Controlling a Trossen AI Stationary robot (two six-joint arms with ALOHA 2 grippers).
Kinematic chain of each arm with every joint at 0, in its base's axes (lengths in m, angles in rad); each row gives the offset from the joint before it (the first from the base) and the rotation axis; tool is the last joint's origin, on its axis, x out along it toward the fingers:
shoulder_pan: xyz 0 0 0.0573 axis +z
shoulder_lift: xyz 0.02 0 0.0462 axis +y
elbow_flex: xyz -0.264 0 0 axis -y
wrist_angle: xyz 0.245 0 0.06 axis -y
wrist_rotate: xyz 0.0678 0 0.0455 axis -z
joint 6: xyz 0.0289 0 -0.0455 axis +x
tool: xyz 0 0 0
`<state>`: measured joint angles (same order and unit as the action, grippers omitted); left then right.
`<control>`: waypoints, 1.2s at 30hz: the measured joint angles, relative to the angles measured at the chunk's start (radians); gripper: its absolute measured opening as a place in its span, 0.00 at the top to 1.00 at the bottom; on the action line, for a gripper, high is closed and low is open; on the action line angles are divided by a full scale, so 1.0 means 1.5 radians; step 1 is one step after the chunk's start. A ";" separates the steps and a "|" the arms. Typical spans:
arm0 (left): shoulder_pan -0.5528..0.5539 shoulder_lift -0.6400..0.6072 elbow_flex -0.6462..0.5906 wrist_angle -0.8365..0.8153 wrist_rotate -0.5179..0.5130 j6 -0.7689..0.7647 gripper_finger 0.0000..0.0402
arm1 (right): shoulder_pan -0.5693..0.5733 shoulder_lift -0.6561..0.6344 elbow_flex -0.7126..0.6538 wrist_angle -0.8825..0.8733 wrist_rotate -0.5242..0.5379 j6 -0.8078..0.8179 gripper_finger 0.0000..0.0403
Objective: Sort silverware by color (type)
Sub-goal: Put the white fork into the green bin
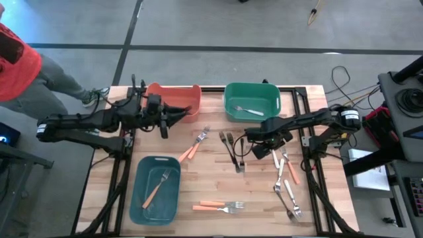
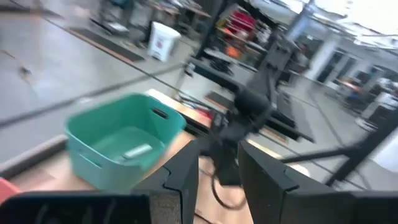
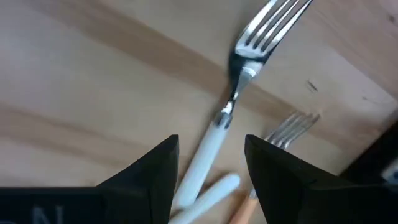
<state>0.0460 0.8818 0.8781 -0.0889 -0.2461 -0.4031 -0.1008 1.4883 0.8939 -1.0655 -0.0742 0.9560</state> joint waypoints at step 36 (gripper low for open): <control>0.002 0.003 0.094 -0.016 -0.163 0.126 0.76 | -0.016 0.000 -0.098 0.163 -0.024 -0.050 0.92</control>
<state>0.0494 0.8860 1.0195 -0.1134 -0.4904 -0.2142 -0.1253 1.4879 0.7475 -0.8205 -0.1099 0.8803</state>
